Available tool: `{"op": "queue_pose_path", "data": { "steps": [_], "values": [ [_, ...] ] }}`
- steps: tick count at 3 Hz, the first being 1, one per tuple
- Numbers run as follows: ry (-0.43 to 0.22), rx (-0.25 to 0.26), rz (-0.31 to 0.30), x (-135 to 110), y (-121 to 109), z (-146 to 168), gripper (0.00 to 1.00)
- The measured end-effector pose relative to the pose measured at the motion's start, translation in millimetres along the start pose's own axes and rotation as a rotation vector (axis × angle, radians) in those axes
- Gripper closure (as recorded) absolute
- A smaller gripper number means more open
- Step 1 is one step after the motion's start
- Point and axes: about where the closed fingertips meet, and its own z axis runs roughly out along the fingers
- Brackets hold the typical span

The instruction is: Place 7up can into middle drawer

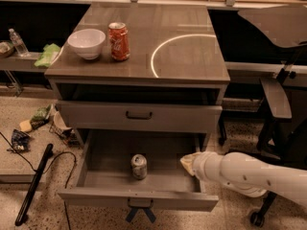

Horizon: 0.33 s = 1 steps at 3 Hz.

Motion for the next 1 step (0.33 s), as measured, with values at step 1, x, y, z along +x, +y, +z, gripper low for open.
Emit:
{"op": "queue_pose_path", "data": {
  "steps": [1],
  "values": [
    [-0.002, -0.024, 0.054, 14.9, -7.4, -28.9, 0.92]
  ]
}}
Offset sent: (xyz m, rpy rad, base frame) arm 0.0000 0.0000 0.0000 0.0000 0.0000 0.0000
